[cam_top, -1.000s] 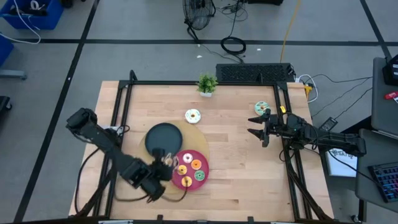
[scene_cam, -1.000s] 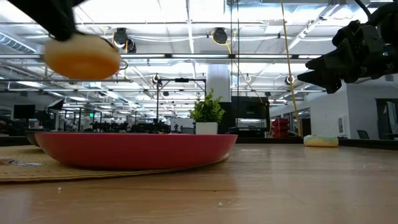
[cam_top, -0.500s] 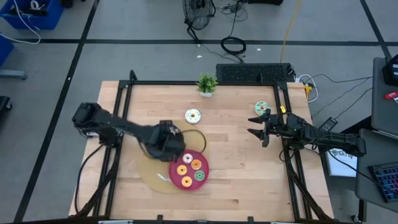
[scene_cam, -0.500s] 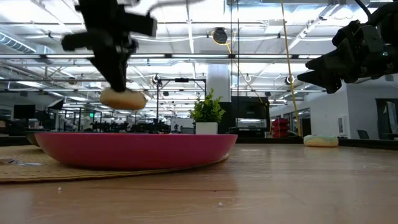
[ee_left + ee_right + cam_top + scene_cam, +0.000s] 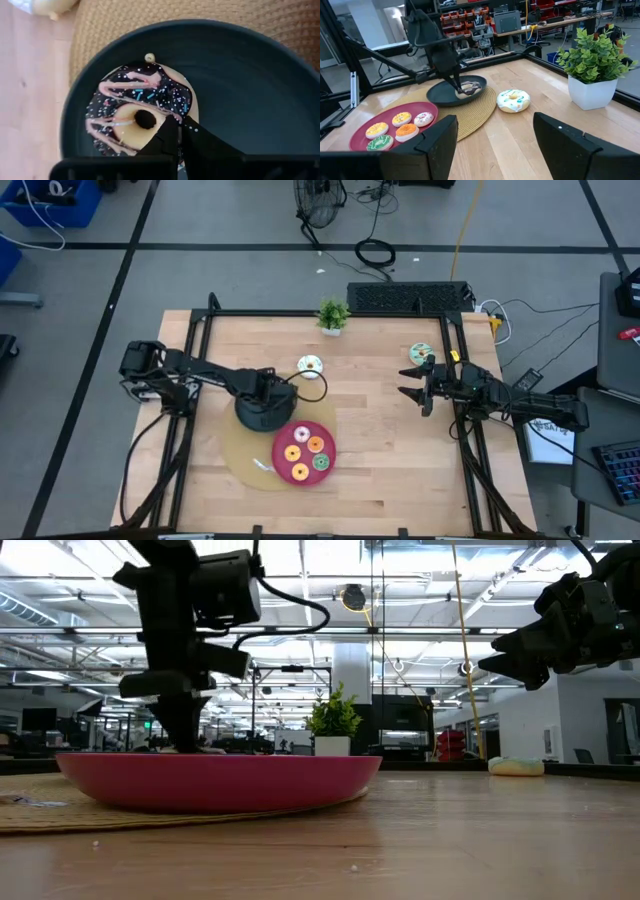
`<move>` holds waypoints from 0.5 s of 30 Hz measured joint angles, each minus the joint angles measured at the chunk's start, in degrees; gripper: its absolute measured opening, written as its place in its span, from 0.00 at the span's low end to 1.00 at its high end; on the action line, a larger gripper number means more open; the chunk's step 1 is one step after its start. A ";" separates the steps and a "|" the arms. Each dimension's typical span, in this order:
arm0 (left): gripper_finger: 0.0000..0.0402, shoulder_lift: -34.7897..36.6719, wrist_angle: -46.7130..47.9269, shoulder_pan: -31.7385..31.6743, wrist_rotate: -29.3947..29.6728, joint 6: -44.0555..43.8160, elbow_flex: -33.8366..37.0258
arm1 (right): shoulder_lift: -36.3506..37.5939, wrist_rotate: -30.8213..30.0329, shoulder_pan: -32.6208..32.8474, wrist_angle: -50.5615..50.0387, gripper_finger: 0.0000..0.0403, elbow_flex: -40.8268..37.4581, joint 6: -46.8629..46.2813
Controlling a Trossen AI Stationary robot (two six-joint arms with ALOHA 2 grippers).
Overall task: Pick & Place donuts
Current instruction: Put the large black donut into the black plate
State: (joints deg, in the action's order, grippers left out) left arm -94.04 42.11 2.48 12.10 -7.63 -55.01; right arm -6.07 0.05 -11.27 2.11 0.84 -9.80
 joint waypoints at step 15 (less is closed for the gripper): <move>0.28 0.00 -0.94 2.67 1.56 1.27 1.12 | 0.00 0.00 -0.01 0.00 0.61 0.00 0.00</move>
State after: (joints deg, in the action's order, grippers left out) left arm -94.04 41.17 5.15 13.66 -6.36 -53.90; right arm -6.07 0.05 -11.27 2.11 0.84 -9.80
